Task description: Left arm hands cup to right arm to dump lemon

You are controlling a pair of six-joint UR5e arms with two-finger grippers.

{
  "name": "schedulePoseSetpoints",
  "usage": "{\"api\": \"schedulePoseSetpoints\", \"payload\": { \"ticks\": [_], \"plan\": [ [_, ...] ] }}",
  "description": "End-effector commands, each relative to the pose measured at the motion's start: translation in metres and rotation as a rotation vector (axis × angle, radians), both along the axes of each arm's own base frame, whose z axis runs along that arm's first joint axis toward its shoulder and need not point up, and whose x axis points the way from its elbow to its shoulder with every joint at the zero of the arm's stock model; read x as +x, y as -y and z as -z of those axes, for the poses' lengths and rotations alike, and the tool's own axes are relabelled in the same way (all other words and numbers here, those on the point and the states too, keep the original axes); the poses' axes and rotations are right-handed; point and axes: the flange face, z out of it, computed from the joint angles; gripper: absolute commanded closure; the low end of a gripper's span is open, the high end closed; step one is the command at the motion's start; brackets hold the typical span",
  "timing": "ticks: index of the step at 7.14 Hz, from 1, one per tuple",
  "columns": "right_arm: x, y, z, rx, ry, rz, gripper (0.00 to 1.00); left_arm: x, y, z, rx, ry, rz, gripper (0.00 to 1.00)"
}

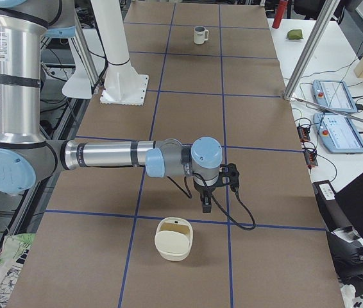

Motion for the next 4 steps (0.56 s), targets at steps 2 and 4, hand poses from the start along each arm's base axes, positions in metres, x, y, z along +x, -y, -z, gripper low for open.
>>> {"api": "schedulePoseSetpoints", "payload": {
  "ticks": [2,4],
  "plan": [
    [-0.002,0.012,0.026,0.025,-0.005,-0.019,0.0,0.056,-0.001,0.06,-0.111,-0.165,0.046,0.0],
    [-0.016,0.013,0.014,0.005,0.01,0.012,0.0,0.112,-0.017,0.066,-0.241,-0.214,0.08,0.0]
  ]
}}
